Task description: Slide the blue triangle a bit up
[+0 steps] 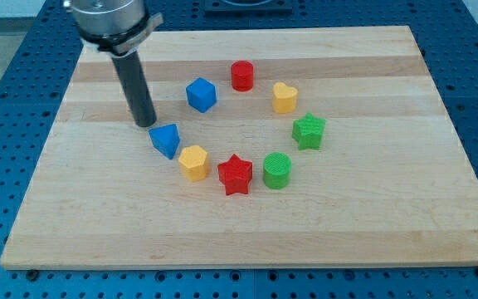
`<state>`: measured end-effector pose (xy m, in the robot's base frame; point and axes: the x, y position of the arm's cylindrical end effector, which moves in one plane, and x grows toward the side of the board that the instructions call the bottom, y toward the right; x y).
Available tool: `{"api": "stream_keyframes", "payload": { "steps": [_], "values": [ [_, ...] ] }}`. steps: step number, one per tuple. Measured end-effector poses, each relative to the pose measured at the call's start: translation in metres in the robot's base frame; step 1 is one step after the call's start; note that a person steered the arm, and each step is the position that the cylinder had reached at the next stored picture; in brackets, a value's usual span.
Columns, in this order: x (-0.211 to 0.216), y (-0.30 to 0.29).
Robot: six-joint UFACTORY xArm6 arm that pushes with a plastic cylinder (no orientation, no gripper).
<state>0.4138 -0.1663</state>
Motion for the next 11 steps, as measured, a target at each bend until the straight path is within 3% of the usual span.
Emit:
{"api": "stream_keyframes", "payload": {
  "steps": [2, 7, 11],
  "values": [
    [0.102, -0.004],
    [0.047, 0.041],
    [0.047, 0.03]
  ]
}}
